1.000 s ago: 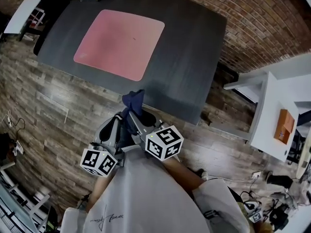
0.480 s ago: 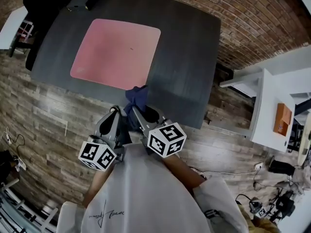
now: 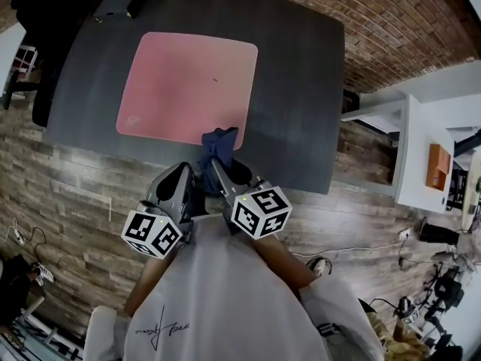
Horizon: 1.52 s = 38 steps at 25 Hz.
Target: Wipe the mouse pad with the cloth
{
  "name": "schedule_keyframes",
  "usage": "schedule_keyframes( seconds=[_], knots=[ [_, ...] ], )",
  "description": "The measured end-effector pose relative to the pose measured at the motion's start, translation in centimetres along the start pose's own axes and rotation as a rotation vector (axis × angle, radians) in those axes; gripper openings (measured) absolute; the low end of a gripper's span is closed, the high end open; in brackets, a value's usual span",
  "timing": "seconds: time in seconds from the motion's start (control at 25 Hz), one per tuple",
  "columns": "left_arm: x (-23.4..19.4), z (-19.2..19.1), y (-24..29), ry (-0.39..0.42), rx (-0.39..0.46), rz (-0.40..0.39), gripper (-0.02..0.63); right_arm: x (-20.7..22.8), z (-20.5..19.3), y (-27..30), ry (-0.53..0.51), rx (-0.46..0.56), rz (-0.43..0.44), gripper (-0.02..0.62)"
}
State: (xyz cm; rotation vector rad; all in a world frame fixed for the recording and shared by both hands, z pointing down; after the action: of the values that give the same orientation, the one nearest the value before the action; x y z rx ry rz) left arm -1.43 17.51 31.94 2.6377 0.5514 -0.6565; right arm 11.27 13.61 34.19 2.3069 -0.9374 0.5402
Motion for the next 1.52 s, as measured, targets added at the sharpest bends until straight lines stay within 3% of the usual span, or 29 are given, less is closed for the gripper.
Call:
schedule_keyframes(
  seconds=[0.2,0.72,0.96,1.52],
  knots=[
    [-4.3,2.3,-0.3,-0.007,-0.010,-0.035,0.012,-2.0,0.0,3.5,0.027,0.018,-0.041,0.077],
    [-8.4,5.4,0.1,0.032,-0.082,-0.206,0.012,-4.3,0.5,5.8,0.039,0.081,-0.215,0.078],
    [-11.1,4.7,-0.9,0.030,-0.113,-0.183,0.012,-4.0,-1.1,7.1,0.036,0.052,-0.268,0.078],
    [-13.4,4.8,-1.2,0.013,-0.097,-0.111,0.012,4.4,-2.1,8.0,0.006,-0.011,-0.462,0.077]
  ],
)
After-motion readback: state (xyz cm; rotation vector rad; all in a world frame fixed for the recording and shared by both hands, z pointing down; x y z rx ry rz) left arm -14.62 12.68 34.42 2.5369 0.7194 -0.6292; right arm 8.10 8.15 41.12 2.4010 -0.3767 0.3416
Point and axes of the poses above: the fingertips, and each gripper's own axes: y forward along the fingers, x to its right, z out of its top, the point moved 5 cm from there along -y, backward along the fingers, and after that the axes turned 1 degree about y, right-handed, at the moved point
